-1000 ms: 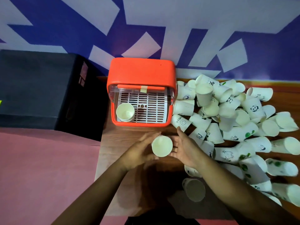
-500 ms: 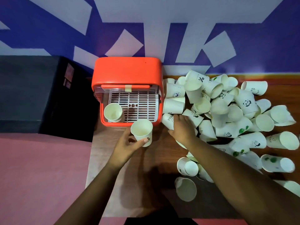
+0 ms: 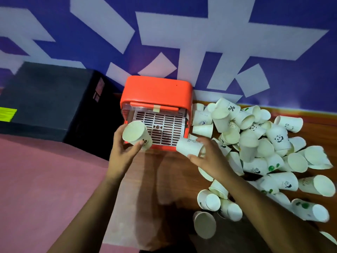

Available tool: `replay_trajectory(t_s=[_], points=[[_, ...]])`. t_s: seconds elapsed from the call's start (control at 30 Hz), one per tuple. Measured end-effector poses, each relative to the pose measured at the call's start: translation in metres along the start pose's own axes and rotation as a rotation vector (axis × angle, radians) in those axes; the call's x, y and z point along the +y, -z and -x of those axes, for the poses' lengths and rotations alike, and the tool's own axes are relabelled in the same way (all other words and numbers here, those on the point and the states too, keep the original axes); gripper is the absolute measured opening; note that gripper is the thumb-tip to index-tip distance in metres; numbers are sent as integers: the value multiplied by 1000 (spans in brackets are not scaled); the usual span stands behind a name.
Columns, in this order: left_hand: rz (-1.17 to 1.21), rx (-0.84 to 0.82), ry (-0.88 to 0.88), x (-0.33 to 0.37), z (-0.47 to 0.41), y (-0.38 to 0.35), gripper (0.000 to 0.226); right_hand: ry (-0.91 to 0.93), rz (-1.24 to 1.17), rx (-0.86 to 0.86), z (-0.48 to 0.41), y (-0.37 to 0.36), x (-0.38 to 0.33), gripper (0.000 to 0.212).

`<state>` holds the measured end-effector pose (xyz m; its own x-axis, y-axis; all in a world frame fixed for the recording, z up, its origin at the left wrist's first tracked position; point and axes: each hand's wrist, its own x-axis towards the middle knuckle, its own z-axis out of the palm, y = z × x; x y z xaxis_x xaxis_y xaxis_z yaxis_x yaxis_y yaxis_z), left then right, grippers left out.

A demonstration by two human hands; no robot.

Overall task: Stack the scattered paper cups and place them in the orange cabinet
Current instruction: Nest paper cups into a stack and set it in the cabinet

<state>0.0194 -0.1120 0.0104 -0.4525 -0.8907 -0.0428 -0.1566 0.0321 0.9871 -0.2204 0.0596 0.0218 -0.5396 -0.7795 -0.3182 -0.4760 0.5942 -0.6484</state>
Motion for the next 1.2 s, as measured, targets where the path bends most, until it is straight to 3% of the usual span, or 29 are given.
replay_trajectory(t_s=[0.17, 0.3, 0.47, 0.6, 0.8, 0.97, 1.2], points=[[-71, 79, -30, 1, -32, 14, 68, -27, -199, 3, -5, -12, -35, 64], [-195, 8, -61, -7, -46, 13, 66, -79, -292, 13, -8, -29, -46, 67], [-409, -43, -55, -32, -65, 12, 65, -86, -387, 94, -10, -40, -57, 50], [-496, -165, 13, -59, -77, 19, 76, -86, -373, 115, -20, -49, -67, 63], [-280, -366, 112, -72, -77, 37, 86, -16, -371, 127, -40, -71, -93, 72], [25, -132, 261, -53, -69, 48, 52, 131, -273, 125, -54, -93, -121, 77], [38, -144, 284, -48, -65, 57, 27, 214, 25, 145, -70, -121, -145, 75]])
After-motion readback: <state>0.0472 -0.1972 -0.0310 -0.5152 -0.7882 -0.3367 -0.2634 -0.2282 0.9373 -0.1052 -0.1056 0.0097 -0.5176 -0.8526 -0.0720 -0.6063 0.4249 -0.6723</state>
